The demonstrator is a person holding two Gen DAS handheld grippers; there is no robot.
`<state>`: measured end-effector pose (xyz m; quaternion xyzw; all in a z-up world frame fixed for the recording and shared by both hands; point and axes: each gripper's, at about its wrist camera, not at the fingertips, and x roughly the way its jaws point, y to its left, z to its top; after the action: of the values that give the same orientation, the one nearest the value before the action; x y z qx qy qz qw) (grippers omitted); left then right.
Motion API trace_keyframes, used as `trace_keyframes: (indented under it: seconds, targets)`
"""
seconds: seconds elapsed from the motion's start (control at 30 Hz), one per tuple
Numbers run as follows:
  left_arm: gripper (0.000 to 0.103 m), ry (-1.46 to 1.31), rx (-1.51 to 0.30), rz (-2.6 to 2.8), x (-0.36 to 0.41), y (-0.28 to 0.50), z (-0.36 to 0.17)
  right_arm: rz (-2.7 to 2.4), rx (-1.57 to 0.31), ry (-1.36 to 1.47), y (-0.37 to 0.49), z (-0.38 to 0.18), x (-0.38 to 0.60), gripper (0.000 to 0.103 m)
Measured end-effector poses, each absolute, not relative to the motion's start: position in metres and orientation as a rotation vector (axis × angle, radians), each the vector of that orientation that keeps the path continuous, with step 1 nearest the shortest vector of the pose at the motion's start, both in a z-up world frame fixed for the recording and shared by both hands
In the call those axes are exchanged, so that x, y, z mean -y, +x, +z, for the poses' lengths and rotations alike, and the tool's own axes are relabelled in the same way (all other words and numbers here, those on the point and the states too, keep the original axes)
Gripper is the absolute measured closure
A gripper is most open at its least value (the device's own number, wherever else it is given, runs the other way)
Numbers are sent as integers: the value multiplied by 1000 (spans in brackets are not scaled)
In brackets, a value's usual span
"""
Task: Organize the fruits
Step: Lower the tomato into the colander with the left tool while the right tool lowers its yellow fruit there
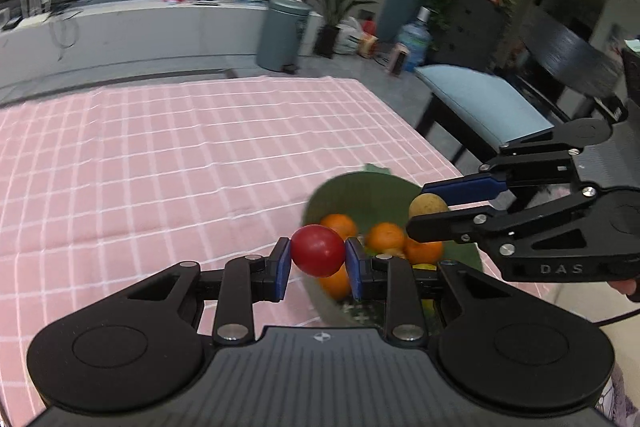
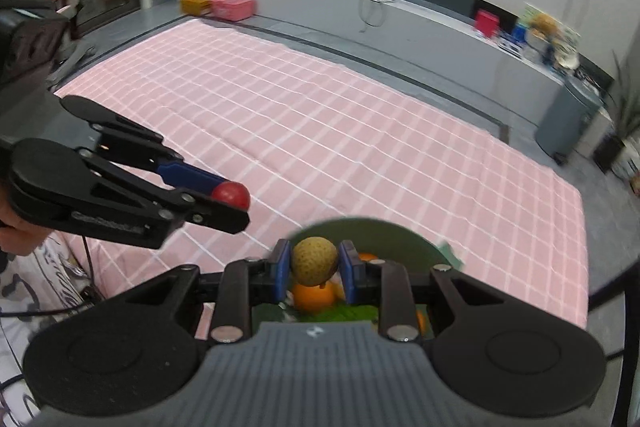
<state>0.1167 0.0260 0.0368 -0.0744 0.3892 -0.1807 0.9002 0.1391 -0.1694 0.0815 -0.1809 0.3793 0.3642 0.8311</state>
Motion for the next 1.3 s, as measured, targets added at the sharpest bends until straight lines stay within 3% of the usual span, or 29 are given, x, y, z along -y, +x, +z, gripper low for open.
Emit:
trace_keyframes:
  seconds: [0.73,1.3]
  targets:
    - [71,81,-1007,-415,49,174,-25,712,-961,-333,181,2,218,81]
    - [71,121,-1017,-419,55,183,-36,731,-979,-332,184,-6,218,81]
